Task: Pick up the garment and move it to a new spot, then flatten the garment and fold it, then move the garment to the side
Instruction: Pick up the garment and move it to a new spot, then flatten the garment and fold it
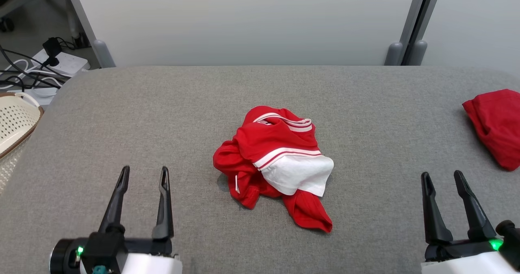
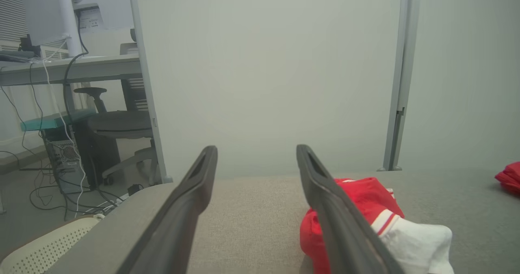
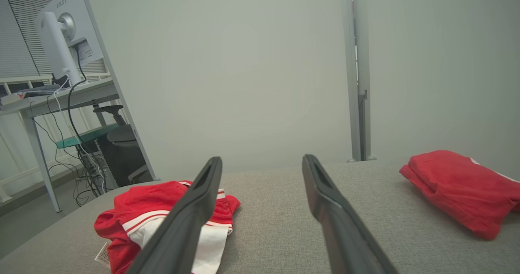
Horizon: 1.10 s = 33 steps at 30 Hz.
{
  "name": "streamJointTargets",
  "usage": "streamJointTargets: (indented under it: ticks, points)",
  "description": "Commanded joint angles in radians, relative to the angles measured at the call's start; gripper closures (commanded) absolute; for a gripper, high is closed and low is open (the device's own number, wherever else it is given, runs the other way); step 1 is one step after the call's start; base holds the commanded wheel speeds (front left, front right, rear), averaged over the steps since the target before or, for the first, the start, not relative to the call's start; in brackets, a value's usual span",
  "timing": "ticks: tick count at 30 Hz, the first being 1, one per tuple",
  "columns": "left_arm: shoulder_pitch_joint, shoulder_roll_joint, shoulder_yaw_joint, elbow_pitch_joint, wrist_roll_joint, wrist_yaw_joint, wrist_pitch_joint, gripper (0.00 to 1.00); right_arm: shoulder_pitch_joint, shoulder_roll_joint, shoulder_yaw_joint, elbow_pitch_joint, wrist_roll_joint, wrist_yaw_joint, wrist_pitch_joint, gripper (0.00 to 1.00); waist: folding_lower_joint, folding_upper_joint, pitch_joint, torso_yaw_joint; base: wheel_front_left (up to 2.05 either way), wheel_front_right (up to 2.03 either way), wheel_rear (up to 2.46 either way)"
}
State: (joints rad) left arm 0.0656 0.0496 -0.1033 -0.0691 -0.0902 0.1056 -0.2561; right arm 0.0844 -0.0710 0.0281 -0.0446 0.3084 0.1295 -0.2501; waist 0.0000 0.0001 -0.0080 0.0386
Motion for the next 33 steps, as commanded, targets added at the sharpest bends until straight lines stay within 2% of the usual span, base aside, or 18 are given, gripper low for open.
streamJointTargets:
  ticks: [1,8,27,30,33]
  points:
    - [-0.002,0.006,0.038,-0.026,0.01,-0.002,-0.006,0.0,-0.01,-0.006,0.019,-0.033,-0.004,0.001,-0.012,0.0,0.0,-0.0001,0.001,-0.001,0.0,0.0,0.0]
    - [0.05,0.003,0.041,-0.001,0.006,-0.006,-0.006,0.0,0.008,-0.006,0.049,-0.026,-0.005,0.001,-0.012,0.0,0.0,-0.0001,0.008,-0.014,0.0,0.0,0.0]
    - [0.029,0.001,0.034,0.029,-0.003,0.003,-0.006,0.0,0.008,-0.016,0.064,-0.02,0.007,0.001,-0.012,0.0,0.0,-0.0001,0.015,-0.021,0.0,0.0,0.0]
    - [0.017,0.001,0.011,0.021,0.011,-0.01,-0.006,0.0,0.009,-0.016,0.062,-0.021,0.007,0.001,-0.012,0.0,0.0,-0.0001,0.018,-0.019,0.0,0.0,0.0]
    - [-0.022,0.001,-0.058,0.024,0.037,-0.041,-0.006,0.0,0.009,-0.017,0.06,-0.021,0.008,0.001,-0.012,0.0,0.0,-0.0001,0.027,-0.016,0.0,0.0,0.0]
